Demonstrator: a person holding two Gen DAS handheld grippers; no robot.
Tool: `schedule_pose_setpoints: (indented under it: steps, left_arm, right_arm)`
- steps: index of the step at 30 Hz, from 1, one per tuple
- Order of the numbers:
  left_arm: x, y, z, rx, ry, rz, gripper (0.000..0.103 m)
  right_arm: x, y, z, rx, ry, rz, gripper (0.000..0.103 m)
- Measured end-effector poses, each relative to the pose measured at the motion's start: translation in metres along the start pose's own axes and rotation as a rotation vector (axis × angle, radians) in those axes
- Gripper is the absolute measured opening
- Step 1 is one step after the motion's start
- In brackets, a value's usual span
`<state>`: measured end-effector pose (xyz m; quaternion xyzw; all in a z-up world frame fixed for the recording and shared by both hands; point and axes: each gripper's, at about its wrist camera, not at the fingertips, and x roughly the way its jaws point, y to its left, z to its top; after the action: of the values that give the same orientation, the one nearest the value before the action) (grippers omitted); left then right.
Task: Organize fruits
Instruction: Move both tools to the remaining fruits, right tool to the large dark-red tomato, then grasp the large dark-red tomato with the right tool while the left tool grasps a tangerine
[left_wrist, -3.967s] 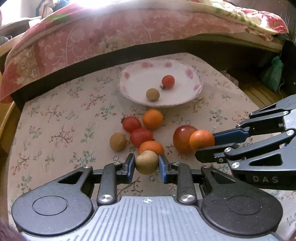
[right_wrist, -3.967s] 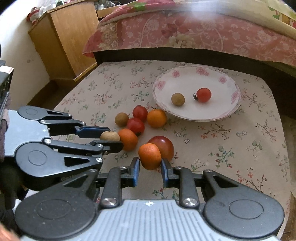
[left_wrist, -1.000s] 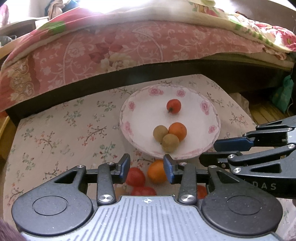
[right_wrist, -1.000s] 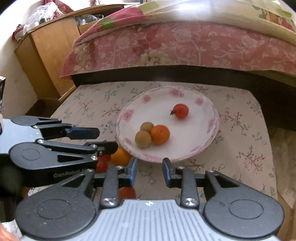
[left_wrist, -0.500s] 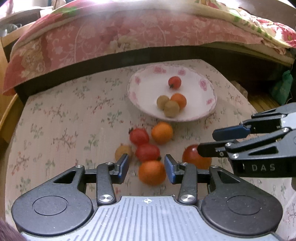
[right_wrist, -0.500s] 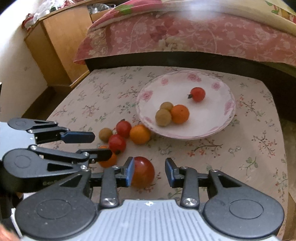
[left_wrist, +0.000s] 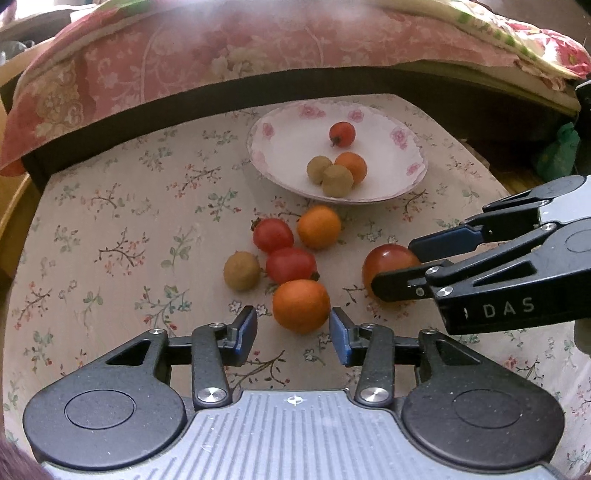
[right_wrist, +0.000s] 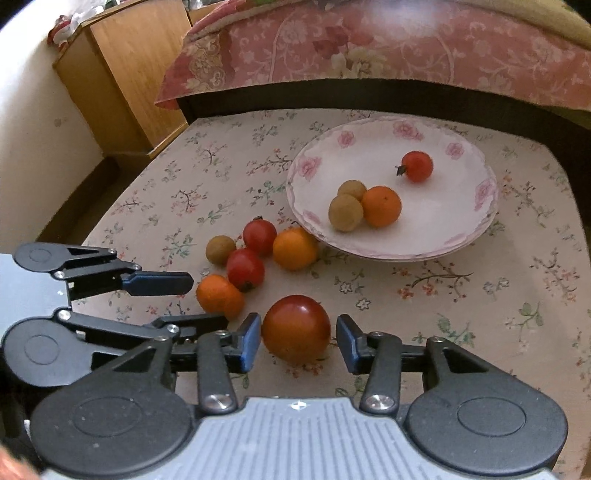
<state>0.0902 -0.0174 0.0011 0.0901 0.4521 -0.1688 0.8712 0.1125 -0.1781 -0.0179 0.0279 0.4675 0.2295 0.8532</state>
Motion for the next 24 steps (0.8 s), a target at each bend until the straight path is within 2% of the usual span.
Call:
schedule_pose_setpoints:
  steps: [5,6,8,20,22,24]
  left_arm:
    - [0.002,0.002,0.0,-0.01,0.001,-0.009,0.055]
    - [0.002,0.001,0.0,-0.007,0.002,-0.01,0.058]
    - [0.005,-0.001,0.0,0.003,0.007,-0.005,0.058]
    - [0.019,-0.003,0.004,0.006,0.004,-0.026,0.059]
    - [0.02,-0.005,0.004,0.01,-0.002,-0.02,0.056]
    - [0.021,-0.004,0.005,0.001,-0.004,-0.028,0.049]
  right_arm:
    - [0.003,-0.003,0.001,0.02,0.005,0.016,0.045]
    - [0.004,-0.006,0.002,0.038,0.015,0.031,0.045]
    - [0.008,-0.009,0.001,0.063,0.037,0.045,0.045]
    - [0.006,-0.012,0.001,0.057,0.009,0.027,0.042]
    - [0.005,-0.013,0.001,0.054,0.008,0.018,0.042]
    - [0.004,-0.015,0.001,0.055,0.006,0.006,0.042]
